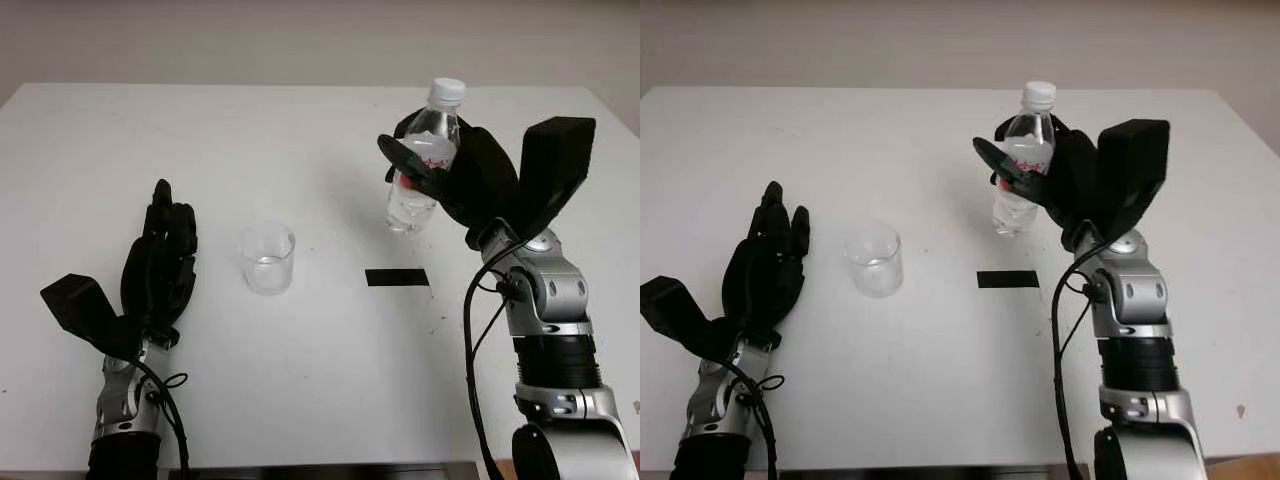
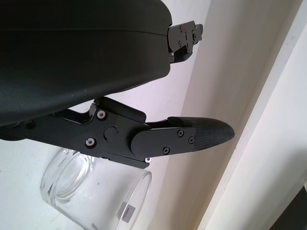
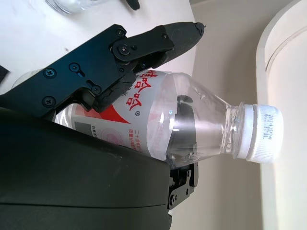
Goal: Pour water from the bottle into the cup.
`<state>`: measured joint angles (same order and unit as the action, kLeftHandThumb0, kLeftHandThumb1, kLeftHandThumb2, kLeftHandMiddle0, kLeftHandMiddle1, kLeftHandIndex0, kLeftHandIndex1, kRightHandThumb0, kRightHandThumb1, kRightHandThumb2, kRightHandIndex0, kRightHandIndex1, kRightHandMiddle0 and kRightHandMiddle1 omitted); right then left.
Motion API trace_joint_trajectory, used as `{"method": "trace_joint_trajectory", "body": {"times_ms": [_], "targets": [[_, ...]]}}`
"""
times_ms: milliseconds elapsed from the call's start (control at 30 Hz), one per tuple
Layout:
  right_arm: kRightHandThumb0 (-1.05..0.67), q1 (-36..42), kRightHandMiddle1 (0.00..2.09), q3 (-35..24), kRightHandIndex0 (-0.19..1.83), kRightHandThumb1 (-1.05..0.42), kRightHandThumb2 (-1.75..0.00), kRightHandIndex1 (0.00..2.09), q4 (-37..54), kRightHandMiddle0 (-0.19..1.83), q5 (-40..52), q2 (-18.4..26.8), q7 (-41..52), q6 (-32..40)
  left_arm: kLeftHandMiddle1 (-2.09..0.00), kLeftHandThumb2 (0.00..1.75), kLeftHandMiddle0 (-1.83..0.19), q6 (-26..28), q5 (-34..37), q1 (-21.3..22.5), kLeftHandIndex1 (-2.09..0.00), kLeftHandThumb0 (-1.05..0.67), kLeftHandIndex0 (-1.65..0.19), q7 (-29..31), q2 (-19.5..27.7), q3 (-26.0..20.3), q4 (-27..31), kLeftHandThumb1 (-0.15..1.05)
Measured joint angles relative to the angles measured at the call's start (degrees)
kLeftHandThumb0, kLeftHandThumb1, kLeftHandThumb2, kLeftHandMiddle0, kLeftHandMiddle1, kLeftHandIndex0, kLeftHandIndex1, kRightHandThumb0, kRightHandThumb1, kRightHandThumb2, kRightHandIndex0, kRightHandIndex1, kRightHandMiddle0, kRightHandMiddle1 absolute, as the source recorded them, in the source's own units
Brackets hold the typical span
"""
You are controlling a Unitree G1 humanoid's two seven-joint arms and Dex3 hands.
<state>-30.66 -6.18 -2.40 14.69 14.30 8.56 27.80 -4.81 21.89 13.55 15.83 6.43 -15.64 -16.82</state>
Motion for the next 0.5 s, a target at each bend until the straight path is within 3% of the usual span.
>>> {"method": "trace_joint_trajectory", "body": {"times_ms": [333, 500], "targets": [[-0.37, 3.35, 2.09, 1.59, 1.57, -1.05, -0.37, 2.09, 0.37, 1.14, -3.15, -1.20, 0.39, 0.26, -0.06, 0.43, 0.15, 1.15, 0.02, -0.40, -0.06, -0.69, 0.15, -0.09, 0.20, -0.01, 0.96, 1.05], [-0.36, 4.13, 2.09, 2.96, 1.52, -1.05, -0.37, 2.09, -0.33, 1.09, -5.78, -1.24, 1.19, -3.12, -0.05, 0.43, 0.15, 1.30, 0.03, -0.52, -0.05, -0.69, 0.16, -0.21, 0.20, -0.03, 1.23, 1.05]]}}
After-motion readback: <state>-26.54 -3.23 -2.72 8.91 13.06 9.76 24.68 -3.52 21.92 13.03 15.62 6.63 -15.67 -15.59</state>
